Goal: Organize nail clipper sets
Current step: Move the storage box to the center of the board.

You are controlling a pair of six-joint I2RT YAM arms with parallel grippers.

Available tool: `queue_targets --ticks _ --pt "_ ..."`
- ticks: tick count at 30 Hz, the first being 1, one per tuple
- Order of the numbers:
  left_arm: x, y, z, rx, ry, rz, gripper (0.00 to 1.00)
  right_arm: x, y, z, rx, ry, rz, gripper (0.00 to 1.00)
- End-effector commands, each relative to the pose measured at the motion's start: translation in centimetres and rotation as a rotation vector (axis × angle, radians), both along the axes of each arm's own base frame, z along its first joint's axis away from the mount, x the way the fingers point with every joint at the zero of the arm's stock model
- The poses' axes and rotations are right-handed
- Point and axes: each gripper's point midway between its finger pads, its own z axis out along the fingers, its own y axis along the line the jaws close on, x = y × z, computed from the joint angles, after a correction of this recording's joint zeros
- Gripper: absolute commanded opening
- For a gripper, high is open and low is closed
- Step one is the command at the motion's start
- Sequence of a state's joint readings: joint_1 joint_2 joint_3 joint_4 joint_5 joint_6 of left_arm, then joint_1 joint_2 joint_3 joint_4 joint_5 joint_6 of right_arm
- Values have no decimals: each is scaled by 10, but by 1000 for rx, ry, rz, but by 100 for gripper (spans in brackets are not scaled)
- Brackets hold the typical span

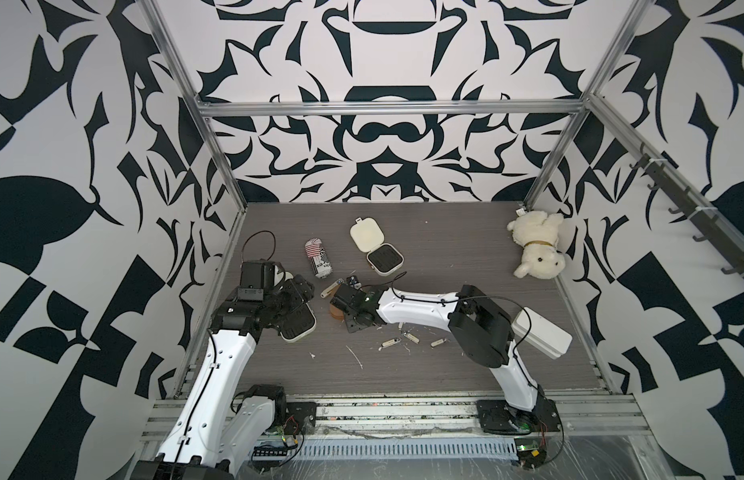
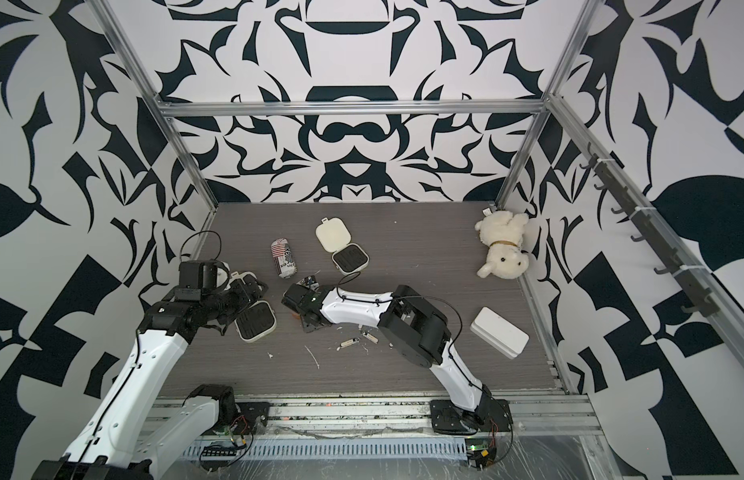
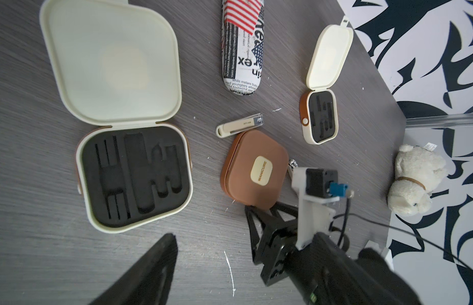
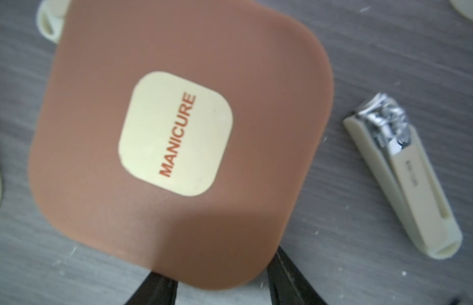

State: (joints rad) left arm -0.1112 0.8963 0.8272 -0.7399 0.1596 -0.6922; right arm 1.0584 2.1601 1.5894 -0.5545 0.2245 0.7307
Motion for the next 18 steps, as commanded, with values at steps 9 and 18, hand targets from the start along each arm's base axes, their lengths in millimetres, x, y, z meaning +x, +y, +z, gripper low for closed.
queue_targets --ticks 9,18 --pt "-16 -5 -16 -59 46 6 84 49 34 10 166 29 -66 56" --pt "-19 -11 -29 -102 70 4 81 65 51 60 268 -45 36 51"
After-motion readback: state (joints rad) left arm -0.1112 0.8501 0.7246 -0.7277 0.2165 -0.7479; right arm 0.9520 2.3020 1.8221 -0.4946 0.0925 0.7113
